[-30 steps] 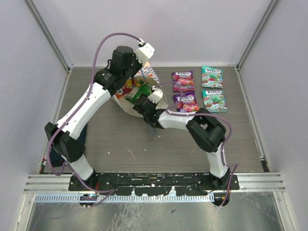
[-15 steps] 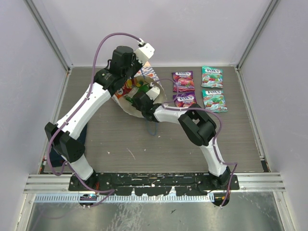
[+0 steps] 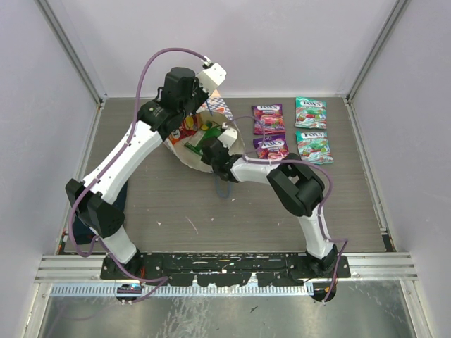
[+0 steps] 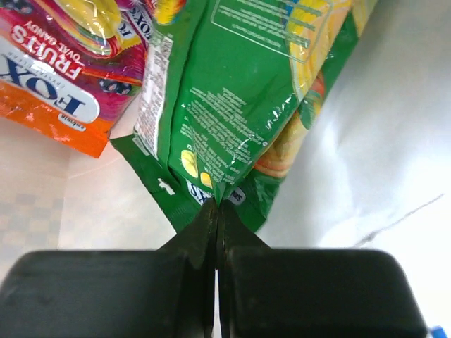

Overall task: Take the snacks out of the paper bag
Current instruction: Take out the snack from the paper bag.

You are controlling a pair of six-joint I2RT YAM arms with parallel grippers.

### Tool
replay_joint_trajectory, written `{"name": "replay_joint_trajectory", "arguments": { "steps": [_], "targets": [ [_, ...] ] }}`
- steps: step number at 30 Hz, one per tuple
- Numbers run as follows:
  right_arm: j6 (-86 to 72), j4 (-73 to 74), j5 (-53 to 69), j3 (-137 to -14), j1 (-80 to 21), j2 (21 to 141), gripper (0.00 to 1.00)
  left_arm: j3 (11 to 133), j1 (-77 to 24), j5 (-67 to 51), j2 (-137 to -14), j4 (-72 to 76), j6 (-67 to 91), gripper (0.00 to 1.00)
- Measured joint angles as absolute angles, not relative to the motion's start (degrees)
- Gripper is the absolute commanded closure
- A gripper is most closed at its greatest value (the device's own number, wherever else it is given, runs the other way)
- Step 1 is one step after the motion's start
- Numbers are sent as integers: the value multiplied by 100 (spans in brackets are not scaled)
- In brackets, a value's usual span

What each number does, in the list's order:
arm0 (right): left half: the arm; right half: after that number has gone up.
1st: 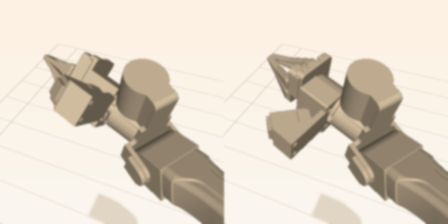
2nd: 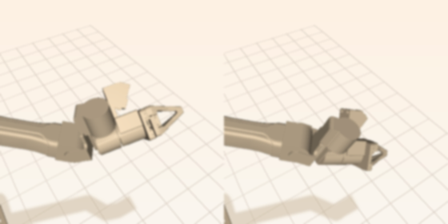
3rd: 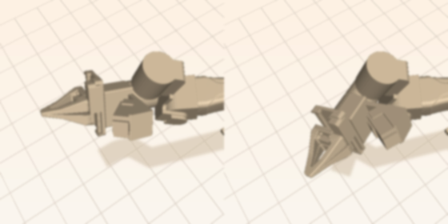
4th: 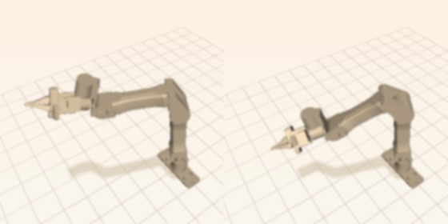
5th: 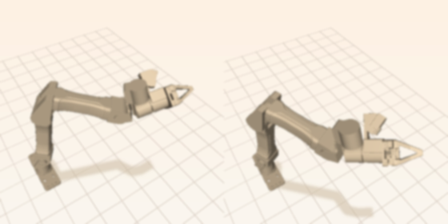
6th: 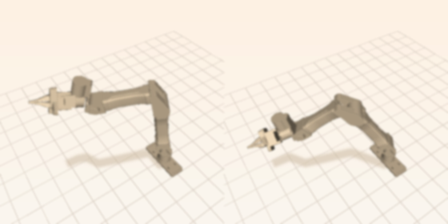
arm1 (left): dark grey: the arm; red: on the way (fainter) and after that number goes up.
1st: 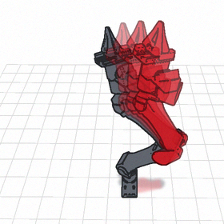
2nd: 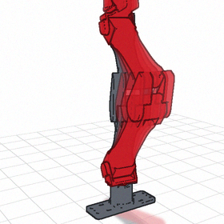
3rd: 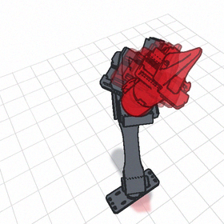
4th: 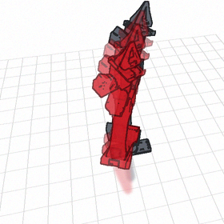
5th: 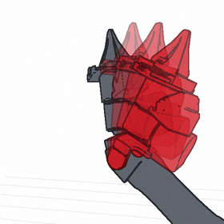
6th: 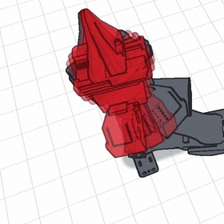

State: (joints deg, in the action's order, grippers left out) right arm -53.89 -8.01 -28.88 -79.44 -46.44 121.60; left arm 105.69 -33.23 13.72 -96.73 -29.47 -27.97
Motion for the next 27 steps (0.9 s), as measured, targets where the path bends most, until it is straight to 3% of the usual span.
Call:
{"name": "replay_joint_trajectory", "arguments": {
  "steps": [13, 20, 27],
  "targets": [
    [-4624, -705, -2762, -6565, -4971, 9170, 99, 10569, -3321, 1420, -9673, -2945, -2801, 95],
    [-4644, 154, -1645, -6445, -4705, 7793, 99, 10569, -3319, 1431, -9673, -2945, -2803, 95],
    [-5105, 1129, -558, -5028, -4462, 6501, 99, 10569, -3319, 1435, -9673, -2943, -2810, 95]
  ]
}}
